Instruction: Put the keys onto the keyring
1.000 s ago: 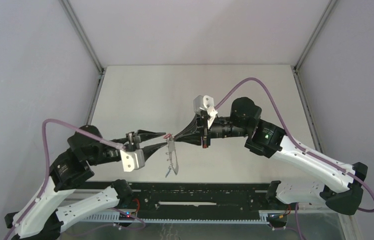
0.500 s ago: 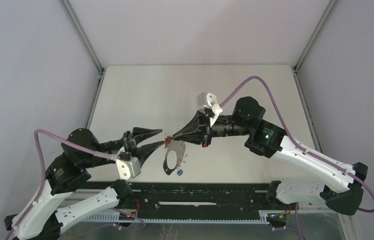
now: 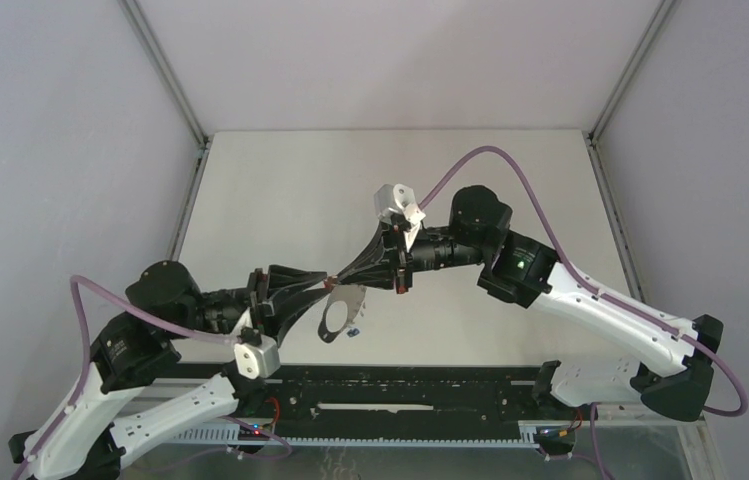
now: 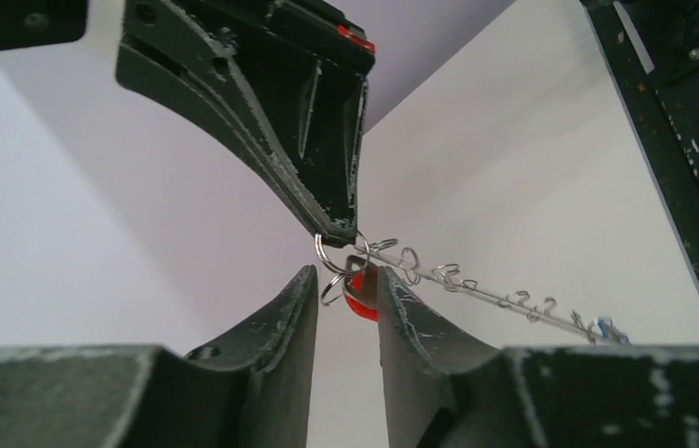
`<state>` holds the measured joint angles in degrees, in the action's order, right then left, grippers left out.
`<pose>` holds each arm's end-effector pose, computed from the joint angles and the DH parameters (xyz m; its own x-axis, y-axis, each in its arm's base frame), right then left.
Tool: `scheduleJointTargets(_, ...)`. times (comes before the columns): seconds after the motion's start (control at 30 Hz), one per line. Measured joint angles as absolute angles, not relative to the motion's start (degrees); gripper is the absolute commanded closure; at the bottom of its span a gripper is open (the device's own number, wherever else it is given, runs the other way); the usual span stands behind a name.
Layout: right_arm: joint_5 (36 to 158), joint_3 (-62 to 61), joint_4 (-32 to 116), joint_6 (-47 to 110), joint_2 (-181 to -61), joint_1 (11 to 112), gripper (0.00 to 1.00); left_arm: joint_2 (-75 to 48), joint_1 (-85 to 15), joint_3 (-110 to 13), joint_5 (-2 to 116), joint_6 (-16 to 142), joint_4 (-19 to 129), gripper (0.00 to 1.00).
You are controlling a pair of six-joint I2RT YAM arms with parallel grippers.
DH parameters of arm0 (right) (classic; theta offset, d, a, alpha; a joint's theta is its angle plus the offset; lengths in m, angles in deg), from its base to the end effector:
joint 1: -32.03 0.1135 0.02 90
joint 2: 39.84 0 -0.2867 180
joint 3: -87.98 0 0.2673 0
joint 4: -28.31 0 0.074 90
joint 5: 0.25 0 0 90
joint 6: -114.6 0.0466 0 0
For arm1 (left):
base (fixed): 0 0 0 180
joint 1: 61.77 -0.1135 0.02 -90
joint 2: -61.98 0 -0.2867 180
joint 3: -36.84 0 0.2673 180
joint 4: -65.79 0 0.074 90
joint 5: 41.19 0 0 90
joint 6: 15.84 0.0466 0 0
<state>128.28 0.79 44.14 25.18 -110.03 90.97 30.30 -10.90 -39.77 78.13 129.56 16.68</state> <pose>0.1242 0.2624 0.4636 0.0005 0.0162 -0.9999 -0.9915 -0.1301 -0.0026 0.0325 -0.0761 0.4445 0.7843 0.1732 -0.5957 0.5969 0.0508 0.8007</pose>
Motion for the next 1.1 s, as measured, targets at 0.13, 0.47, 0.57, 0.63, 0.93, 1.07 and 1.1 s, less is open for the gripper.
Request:
scheduleJointTargets(0.13,129.0,-0.7,46.1,25.1,-110.8,91.0,1.0,30.3,-10.9,-39.5,78.0,133.1,14.5,0.73)
scheduleJointTargets(0.47,129.7,-0.8,46.6,25.4,-110.8,90.9,1.0,30.3,-10.9,-38.1,78.0,136.8,13.3,0.87)
scheduleJointTargets(0.57,129.5,-0.8,46.7,25.9,-110.8,90.9,1.0,30.4,-10.9,-37.4,77.9,137.5,13.5,0.91)
scheduleJointTargets(0.63,129.3,-0.8,46.6,26.4,-110.8,90.9,1.0,30.7,-10.9,-36.6,77.9,137.6,14.3,0.94)
scheduleJointTargets(0.93,128.1,-0.8,45.7,27.6,-110.8,90.9,1.0,32.3,-10.9,-34.9,76.4,137.0,18.2,0.74)
scheduleJointTargets(1.07,127.6,-0.8,45.7,27.8,-110.8,90.9,1.0,33.1,-10.9,-34.9,75.9,136.1,18.9,0.7)
scheduleJointTargets(1.1,127.5,-0.8,45.7,27.8,-110.8,90.9,1.0,33.2,-10.8,-34.9,75.9,135.9,19.0,0.7)
